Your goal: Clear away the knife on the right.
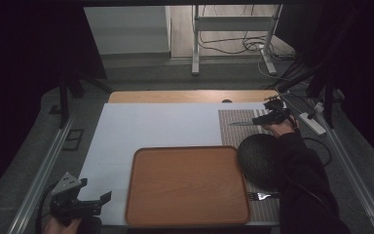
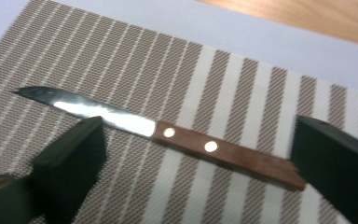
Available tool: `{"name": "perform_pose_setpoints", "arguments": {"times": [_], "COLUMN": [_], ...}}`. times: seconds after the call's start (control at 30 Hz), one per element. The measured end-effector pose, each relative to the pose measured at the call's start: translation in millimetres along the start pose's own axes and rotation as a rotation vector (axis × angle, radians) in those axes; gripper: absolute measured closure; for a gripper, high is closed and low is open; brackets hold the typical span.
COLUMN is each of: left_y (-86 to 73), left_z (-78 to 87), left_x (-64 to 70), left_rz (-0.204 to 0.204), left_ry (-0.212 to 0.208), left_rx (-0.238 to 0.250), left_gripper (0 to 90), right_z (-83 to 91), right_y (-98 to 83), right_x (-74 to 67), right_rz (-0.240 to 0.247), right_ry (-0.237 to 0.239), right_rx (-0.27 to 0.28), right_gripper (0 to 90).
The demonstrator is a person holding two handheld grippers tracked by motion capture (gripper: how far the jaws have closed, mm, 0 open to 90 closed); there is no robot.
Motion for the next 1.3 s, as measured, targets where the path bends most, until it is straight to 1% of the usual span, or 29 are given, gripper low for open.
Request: {"name": "perform_pose_setpoints", "arguments": {"times": [0.07,0.1,0.17,0.2,0.23,0.3,0.37,0.4,0.47,0.5,0.6,0.7,0.77,0.83,0.87,0.9,0.93,1.03,1.3], "left_y": [0.0,0.0,0.0,0.0,0.0,0.0,0.0,0.0,0.0,0.0,0.0,0.1,0.0,0.0,0.0,0.0,0.0,0.1,0.1], "left_z": [0.0,-0.1,-0.1,-0.1,-0.2,-0.2,-0.3,-0.2,-0.4,-0.4,-0.4,-0.4,-0.3,-0.3,-0.3,-0.3,-0.3,-0.3,-0.2], "left_x": [0.0,0.1,0.0,0.0,0.1,0.2,0.3,0.5,0.8,0.9,1.0,1.0,1.1,1.1,1.1,1.3,1.3,1.5,1.7], "left_rz": [-0.001,-0.002,-0.003,-0.003,-0.003,-0.004,-0.005,-0.007,-0.007,-0.008,-0.010,-0.011,-0.012,-0.012,-0.012,-0.013,-0.014,-0.015,-0.018], "left_ry": [0.000,0.000,0.000,0.000,0.000,0.000,0.000,0.000,0.001,0.001,0.000,0.000,0.000,0.000,0.000,0.001,0.001,0.001,0.001], "left_rx": [-0.001,-0.001,-0.002,-0.002,-0.002,-0.003,-0.003,-0.004,-0.004,-0.004,-0.004,-0.004,-0.004,-0.004,-0.004,-0.004,-0.004,-0.004,-0.005], "left_gripper": [1.7,1.7,1.7,1.7,1.7,1.7,1.7,1.7,1.8,1.8,1.8,1.8,1.8,1.8,1.8,1.8,1.8,1.8,1.9], "right_z": [-1.0,-1.2,-1.9,-1.9,-2.9,-4.6,-5.8,-6.9,-9.4,-10.7,-13.6,-14.6,-12.6,-10.4,-10.4,-8.3,-7.5,-3.7,2.6], "right_y": [0.6,0.6,0.8,0.8,1.4,1.9,1.9,1.7,1.3,1.0,-1.9,-8.5,-11.4,-14.5,-14.5,-17.2,-18.2,-22.5,-30.4], "right_x": [3.5,6.2,10.3,10.3,15.8,20.9,25.2,27.3,32.1,34.2,41.0,44.4,44.8,42.8,42.8,40.0,39.0,34.2,23.8], "right_rz": [0.012,0.008,-0.010,-0.010,-0.022,-0.042,-0.043,-0.040,-0.040,-0.044,-0.045,-0.058,-0.071,-0.071,-0.071,-0.062,-0.057,-0.035,-0.015], "right_ry": [-0.016,-0.014,-0.005,-0.005,0.009,0.036,0.028,0.029,0.009,0.009,-0.014,-0.001,0.018,0.038,0.038,0.049,0.052,0.068,0.089], "right_rx": [0.007,0.005,0.008,0.008,0.003,-0.004,-0.008,-0.012,-0.022,-0.026,-0.043,-0.067,-0.062,-0.064,-0.064,-0.073,-0.074,-0.100,-0.131], "right_gripper": [22.3,30.6,43.5,43.5,60.2,74.3,86.8,89.6,89.6,89.7,89.6,89.6,89.6,89.6,89.6,89.6,89.6,89.6,89.6]}}
Point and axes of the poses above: each handheld gripper's, and its own axes: z roughly backward along the jaws, y roughly out of its top, x roughly to its right, the point moved 4 cm from there along -z, roughly forward along the jaws, and after that the axes turned 9 degrees about y, right-handed, at the moved point
